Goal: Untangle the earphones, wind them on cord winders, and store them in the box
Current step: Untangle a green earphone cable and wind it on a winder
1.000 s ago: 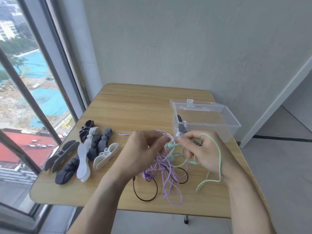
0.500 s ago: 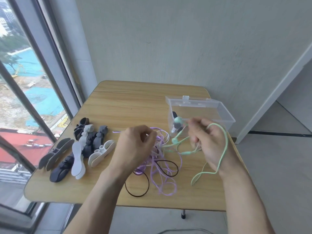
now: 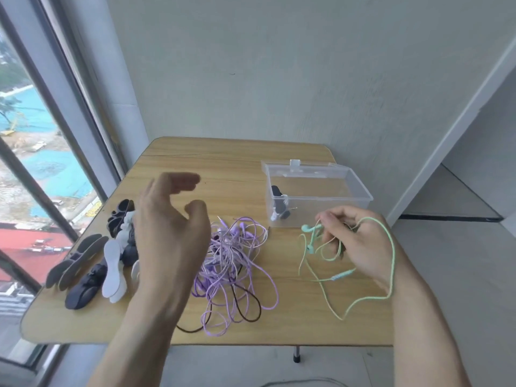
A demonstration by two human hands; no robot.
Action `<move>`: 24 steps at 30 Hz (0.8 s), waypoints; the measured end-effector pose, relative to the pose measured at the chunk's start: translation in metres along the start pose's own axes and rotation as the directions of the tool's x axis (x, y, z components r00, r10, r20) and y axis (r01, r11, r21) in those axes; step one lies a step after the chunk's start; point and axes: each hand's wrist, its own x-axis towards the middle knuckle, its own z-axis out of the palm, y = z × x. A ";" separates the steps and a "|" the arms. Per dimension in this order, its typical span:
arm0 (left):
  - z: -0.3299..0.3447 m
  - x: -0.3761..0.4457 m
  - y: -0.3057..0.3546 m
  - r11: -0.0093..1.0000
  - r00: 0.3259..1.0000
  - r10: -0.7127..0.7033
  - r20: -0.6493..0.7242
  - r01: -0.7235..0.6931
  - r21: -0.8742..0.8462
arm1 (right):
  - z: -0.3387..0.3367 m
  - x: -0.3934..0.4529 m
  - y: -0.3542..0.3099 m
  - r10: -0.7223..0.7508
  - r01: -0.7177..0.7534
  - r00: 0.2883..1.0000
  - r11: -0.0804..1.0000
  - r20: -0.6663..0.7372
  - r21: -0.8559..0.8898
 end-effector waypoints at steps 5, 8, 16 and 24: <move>0.026 -0.038 0.022 0.957 0.696 0.164 0.699 0.060 -0.285 | 0.000 -0.007 -0.019 -0.004 -0.047 0.993 0.906 0.120 0.420; 0.045 -0.047 0.008 0.945 0.427 0.084 0.901 0.253 -0.208 | 0.002 -0.006 -0.021 0.015 -0.102 0.986 0.845 0.167 0.525; 0.052 -0.046 0.003 0.975 0.614 0.075 0.786 0.119 -0.186 | -0.005 0.000 -0.002 0.032 -0.016 0.996 0.981 -0.079 0.195; 0.045 -0.028 -0.005 0.681 0.676 -0.361 0.643 0.662 -0.313 | -0.014 0.000 0.005 0.254 -0.308 0.945 0.902 0.205 0.302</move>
